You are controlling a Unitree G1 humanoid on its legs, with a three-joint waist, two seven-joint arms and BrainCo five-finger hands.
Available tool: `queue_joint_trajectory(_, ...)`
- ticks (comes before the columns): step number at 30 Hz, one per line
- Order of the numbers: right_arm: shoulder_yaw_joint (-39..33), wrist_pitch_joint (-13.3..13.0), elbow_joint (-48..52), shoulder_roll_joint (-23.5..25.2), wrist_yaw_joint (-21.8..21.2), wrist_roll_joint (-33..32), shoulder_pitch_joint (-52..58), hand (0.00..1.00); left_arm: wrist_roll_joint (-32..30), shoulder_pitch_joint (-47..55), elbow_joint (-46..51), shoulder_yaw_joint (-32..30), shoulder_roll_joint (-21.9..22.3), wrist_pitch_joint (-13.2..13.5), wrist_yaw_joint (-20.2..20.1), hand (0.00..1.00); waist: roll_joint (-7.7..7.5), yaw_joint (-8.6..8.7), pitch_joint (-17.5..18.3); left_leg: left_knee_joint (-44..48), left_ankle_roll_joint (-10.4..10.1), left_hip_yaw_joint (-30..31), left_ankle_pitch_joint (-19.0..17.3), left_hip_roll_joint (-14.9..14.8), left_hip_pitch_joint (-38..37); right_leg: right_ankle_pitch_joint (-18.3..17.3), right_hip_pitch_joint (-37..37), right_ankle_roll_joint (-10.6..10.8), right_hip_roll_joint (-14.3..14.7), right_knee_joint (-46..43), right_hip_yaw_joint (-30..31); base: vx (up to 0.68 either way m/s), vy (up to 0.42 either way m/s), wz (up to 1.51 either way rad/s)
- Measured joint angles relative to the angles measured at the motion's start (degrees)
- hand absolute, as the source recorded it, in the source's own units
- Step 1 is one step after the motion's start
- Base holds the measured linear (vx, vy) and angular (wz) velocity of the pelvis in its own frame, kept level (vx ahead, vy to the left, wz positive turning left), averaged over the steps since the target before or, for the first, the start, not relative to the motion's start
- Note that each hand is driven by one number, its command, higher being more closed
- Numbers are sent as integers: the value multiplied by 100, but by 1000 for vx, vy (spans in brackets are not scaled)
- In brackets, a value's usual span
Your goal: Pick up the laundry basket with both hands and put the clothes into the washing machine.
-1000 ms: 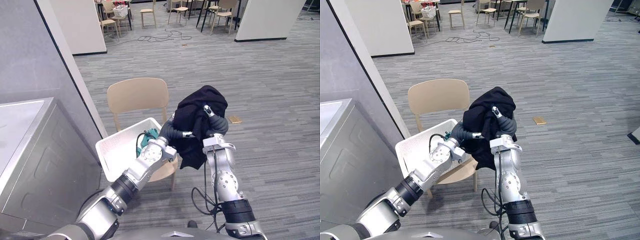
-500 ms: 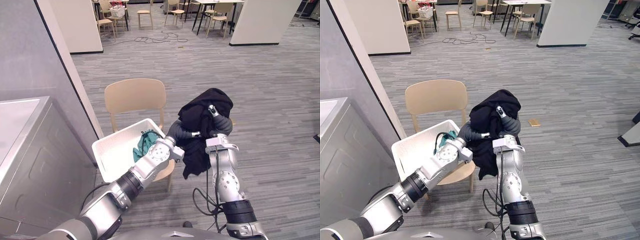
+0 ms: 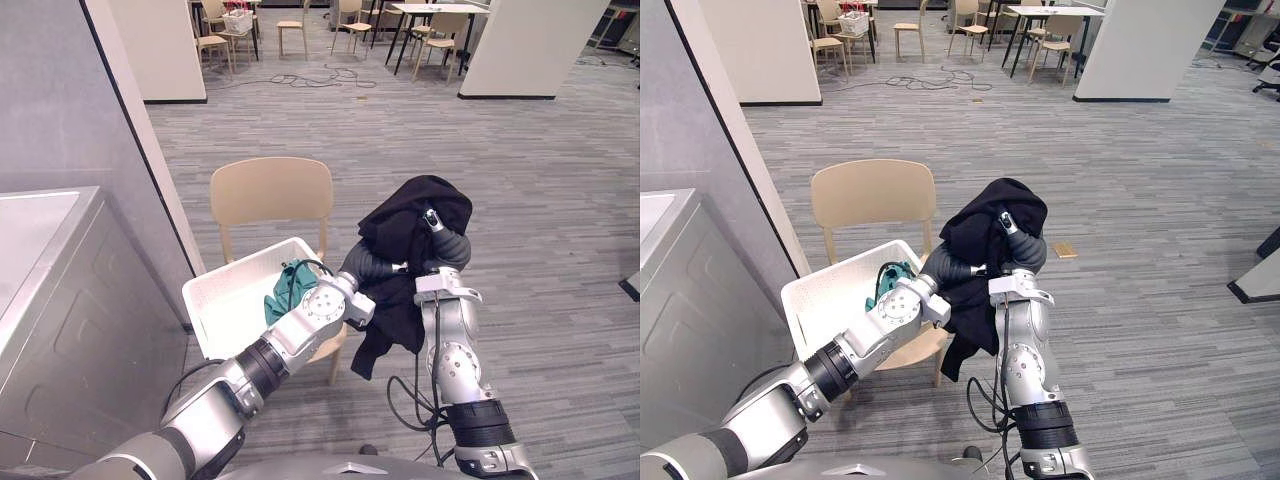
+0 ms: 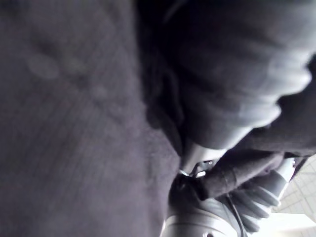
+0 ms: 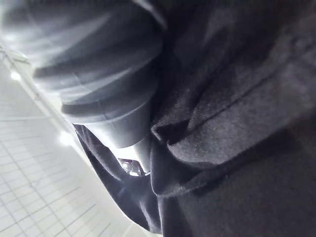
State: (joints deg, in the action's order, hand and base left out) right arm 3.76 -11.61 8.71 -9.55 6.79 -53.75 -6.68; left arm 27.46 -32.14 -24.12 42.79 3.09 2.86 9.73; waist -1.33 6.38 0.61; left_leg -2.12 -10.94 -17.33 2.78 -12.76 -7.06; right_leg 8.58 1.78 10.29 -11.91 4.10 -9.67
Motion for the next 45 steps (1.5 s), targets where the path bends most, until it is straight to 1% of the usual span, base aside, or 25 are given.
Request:
queue_joint_trajectory(3,-1,2,101,2,3,-14,85,0,56,0,9,-19,-10,0,-1,100,-10,-19,-6,4,3,-9,-3,1,1,4,-5,12,1,-4,-12,0,0,0)
queue_joint_trajectory(5,6,14,424,14,-9,-50,343,0,120,0,60,-59,-30,-4,-11,100,-10,-26,-6,3,5,-15,-6,2,0,-6,-11,21,2,-11,-15,0,0,0)
queue_joint_trajectory(8,16,42,661,250,-61,-101,782,0,130,1,198,-451,-25,-6,-13,100,-8,-7,-5,3,7,-61,-13,2,-11,-21,-70,29,5,-73,36,0,0,-9)
queue_joint_trajectory(10,-11,81,661,457,-70,-111,1276,0,179,18,379,-907,-51,-1,0,100,-6,-36,-6,6,7,-140,-22,5,-19,-23,-142,29,7,-124,122,-19,1,-15)
queue_joint_trajectory(12,-65,82,661,578,-66,-112,1588,0,246,66,499,-1229,-129,5,54,100,-3,-9,-7,6,9,-152,-27,6,-34,-24,-142,29,8,-128,136,-27,1,-7)
queue_joint_trajectory(14,-311,76,662,708,-56,-166,1905,0,365,255,681,-1814,-233,47,150,100,18,7,-15,6,10,-186,-54,6,-72,-43,-137,28,10,-136,172,-37,0,-8)
queue_joint_trajectory(15,-365,76,662,705,-57,-206,1963,0,389,333,743,-1960,-265,73,177,100,24,10,-19,5,9,-197,-60,6,-87,-47,-135,29,11,-141,185,-39,1,-9)
queue_joint_trajectory(17,-573,76,662,708,-56,-220,2090,0,396,661,935,-2515,-318,145,294,100,59,2,-34,1,19,-251,-107,9,-100,-64,-136,26,14,-147,241,-56,2,-11)
queue_joint_trajectory(19,-734,76,663,729,-57,-218,2136,0,399,857,1030,-2858,-347,216,385,100,98,-4,-51,-2,-18,-282,-146,10,-111,-105,-138,26,15,-147,262,-37,4,-7)
queue_joint_trajectory(21,-901,79,664,811,-57,-214,2181,0,386,1087,1266,-3162,-387,222,418,100,146,2,-80,-4,4,-284,-129,10,-115,-97,-141,7,17,-147,263,0,0,0)
queue_joint_trajectory(23,-1154,79,657,966,-52,-213,2257,0,151,1450,1669,-3524,-412,233,487,100,197,-4,-94,5,-17,-287,-116,12,-156,-69,-139,44,19,-150,266,18,0,-1)
queue_joint_trajectory(25,-1246,80,647,969,-53,-210,2310,0,59,1694,1882,-3772,-407,260,492,100,207,-10,-93,4,-20,-286,-122,12,-171,-67,-125,47,19,-154,259,18,0,-1)
queue_joint_trajectory(26,-1328,81,603,1008,-59,-208,2342,0,-83,1859,2024,-3903,-408,271,490,100,205,-17,-95,4,-13,-284,-135,12,-178,-70,-110,50,19,-153,253,0,0,0)
queue_joint_trajectory(29,-1514,98,521,1208,-96,-207,2474,0,-501,2359,2410,-4104,-406,291,463,100,209,-27,-108,2,-13,-273,-167,10,-194,-106,-43,65,19,-151,235,-10,-1,3)
queue_joint_trajectory(31,-1789,135,76,1341,-211,-223,2628,0,-960,3077,2819,-4233,-343,331,253,100,210,-37,-109,5,4,-170,-209,5,-220,-192,67,66,11,-156,129,-26,-4,19)
queue_joint_trajectory(32,-1868,135,-56,1353,-262,-241,2673,0,-1040,3261,2908,-4254,-305,352,200,100,211,-62,-110,4,4,-152,-211,2,-220,-202,79,70,10,-158,110,-8,-5,16)
queue_joint_trajectory(34,-2267,125,-519,1393,-302,-319,2807,0,-1296,3947,3077,-4279,-177,469,13,100,247,-198,-135,4,-9,-134,-223,-6,-215,-242,93,80,10,-164,82,-10,-5,7)
queue_joint_trajectory(36,-2543,109,-850,1418,-301,-322,2883,0,-1305,4401,3093,-4287,-130,496,-84,100,290,-277,-163,5,-18,-103,-235,-20,-214,-285,137,83,10,-184,8,-5,-6,18)
queue_joint_trajectory(38,-2749,52,-1238,1456,-297,-190,2995,0,-1307,4835,3095,-4322,-60,536,-212,100,306,-312,-168,13,-32,-4,-234,-47,-208,-380,170,82,11,-296,-78,9,-10,25)
queue_joint_trajectory(39,-2797,42,-1469,1472,-291,-4,3044,0,-1312,5034,3095,-4385,-1,583,-276,100,304,-333,-168,37,-41,22,-243,-66,-211,-415,185,90,11,-359,-133,16,-11,20)
queue_joint_trajectory(40,-2874,46,-1910,1504,-302,256,3137,0,-1301,5357,3095,-4452,110,651,-407,100,294,-408,-169,139,-48,50,-312,-96,-205,-477,234,88,11,-410,-186,14,-10,15)
queue_joint_trajectory(42,-2872,59,-2337,1513,-315,375,3206,0,-1286,5541,3089,-4498,178,672,-523,100,269,-469,-186,210,-55,69,-358,-114,-198,-537,238,91,2,-503,-204,2,-8,10)
queue_joint_trajectory(43,-2854,102,-2696,1518,-324,477,3219,0,-1286,5654,3051,-4514,207,693,-562,100,260,-533,-189,272,-63,98,-400,-130,-194,-578,262,94,-2,-554,-232,-5,-7,10)
queue_joint_trajectory(45,-2855,201,-3189,1526,-383,624,3238,0,-1277,5768,2894,-4517,265,704,-660,100,235,-607,-201,364,-71,151,-460,-153,-191,-624,353,95,-9,-572,-319,-6,-9,17)
